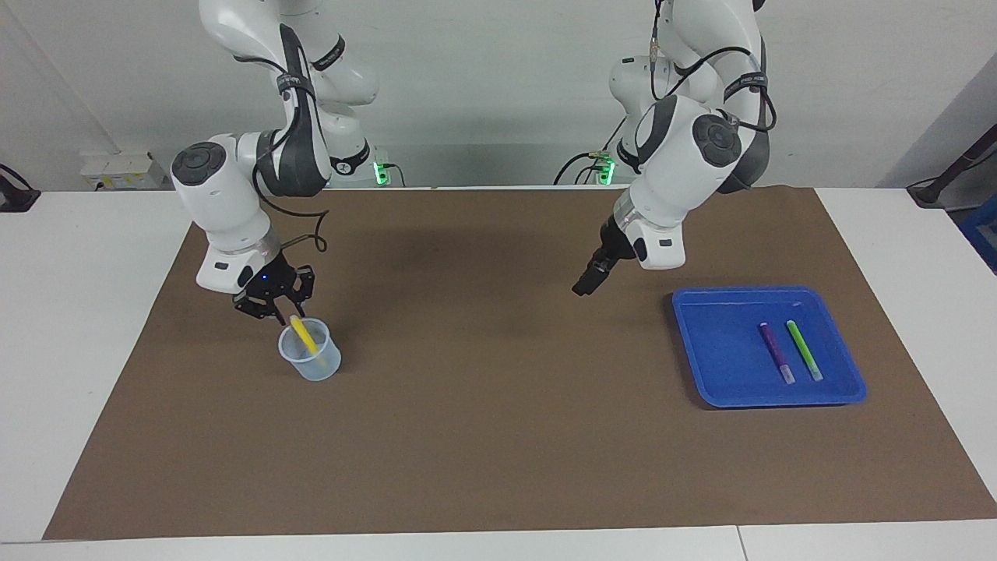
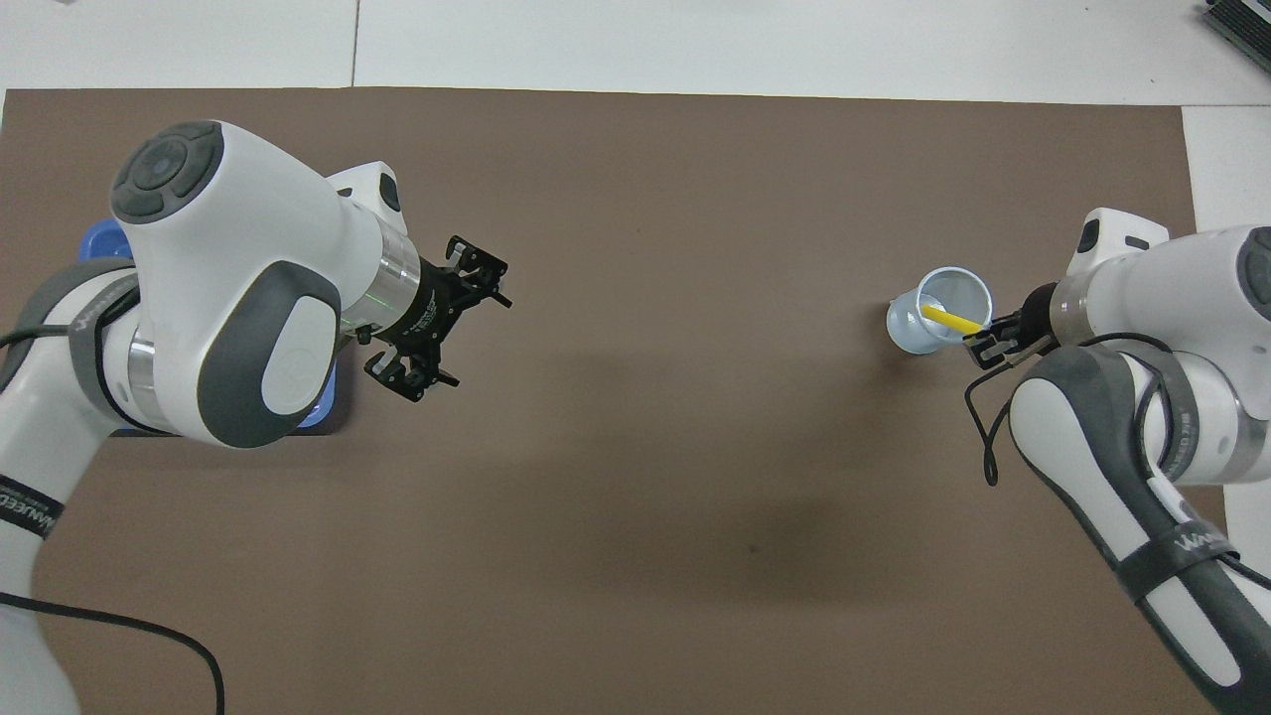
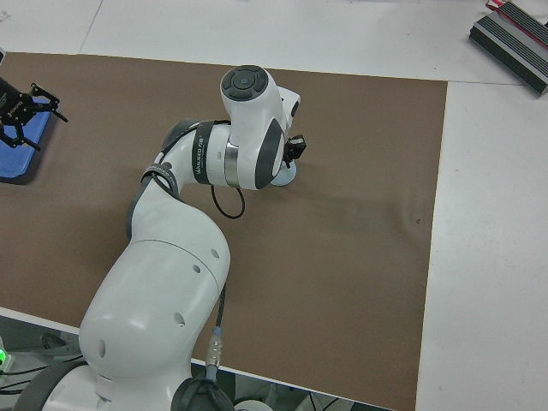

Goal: Right arm passes pens to left for tray arrangement
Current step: 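Raise the left gripper from the tray and swing it toward the cup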

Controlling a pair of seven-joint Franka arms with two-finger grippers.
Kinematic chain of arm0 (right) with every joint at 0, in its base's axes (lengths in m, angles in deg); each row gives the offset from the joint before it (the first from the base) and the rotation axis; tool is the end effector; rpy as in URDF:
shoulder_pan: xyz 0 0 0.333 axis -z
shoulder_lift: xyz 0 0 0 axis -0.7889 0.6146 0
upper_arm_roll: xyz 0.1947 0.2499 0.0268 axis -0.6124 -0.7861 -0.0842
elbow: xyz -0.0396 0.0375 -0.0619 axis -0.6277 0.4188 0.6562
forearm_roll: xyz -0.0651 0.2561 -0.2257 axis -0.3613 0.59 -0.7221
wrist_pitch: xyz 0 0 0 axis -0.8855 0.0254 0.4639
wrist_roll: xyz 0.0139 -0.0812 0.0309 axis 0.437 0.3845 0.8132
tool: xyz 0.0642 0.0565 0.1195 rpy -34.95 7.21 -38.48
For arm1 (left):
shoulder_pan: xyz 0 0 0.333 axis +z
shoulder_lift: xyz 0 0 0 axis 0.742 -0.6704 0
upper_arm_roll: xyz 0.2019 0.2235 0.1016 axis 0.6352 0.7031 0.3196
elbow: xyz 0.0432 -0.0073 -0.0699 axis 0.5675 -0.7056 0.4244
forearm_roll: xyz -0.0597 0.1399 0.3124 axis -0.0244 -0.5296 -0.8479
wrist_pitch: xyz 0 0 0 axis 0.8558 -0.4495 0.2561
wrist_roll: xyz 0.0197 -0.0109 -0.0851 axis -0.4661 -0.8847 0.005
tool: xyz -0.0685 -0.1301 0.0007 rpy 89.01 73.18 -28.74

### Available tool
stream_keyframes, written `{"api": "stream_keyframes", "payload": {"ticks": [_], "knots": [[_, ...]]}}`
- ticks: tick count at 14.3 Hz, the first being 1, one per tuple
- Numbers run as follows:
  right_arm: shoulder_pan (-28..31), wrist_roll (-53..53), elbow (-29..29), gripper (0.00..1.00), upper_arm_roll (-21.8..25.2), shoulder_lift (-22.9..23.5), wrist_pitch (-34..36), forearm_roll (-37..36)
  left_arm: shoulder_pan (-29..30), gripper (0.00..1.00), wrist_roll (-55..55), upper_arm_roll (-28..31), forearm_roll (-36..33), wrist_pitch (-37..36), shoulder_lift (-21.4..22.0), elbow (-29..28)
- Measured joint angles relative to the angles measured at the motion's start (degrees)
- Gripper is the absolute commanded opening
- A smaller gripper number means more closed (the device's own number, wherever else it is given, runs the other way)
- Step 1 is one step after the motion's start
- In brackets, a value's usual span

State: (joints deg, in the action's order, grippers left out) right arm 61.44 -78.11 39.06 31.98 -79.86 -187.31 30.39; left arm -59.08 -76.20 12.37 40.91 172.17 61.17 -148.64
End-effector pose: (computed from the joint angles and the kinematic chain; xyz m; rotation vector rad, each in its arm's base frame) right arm 0.5372 -0.0016 0.3834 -3.0402 -0.7501 -0.1352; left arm 0.5078 -0.2668 0.4553 2.5821 1.3389 -0.3418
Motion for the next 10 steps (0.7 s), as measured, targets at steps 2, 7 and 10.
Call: {"api": "stream_keyframes", "payload": {"ticks": [2,7,10], "knots": [[0.0,0.08,0.01,0.33,0.0,0.03,0.0,0.0,-2.15,1.0,-3.41,-0.06,0.13,1.48,0.0,-0.07],[-0.01,0.22,0.02,0.29,-0.02,0.12,0.0,0.0,-4.74,1.0,-7.08,-0.1,0.14,4.24,0.0,-0.38],[-0.02,0.26,0.03,0.23,-0.02,0.36,0.0,0.0,-5.18,1.0,-8.25,-0.11,0.14,4.9,0.0,-0.4]]}}
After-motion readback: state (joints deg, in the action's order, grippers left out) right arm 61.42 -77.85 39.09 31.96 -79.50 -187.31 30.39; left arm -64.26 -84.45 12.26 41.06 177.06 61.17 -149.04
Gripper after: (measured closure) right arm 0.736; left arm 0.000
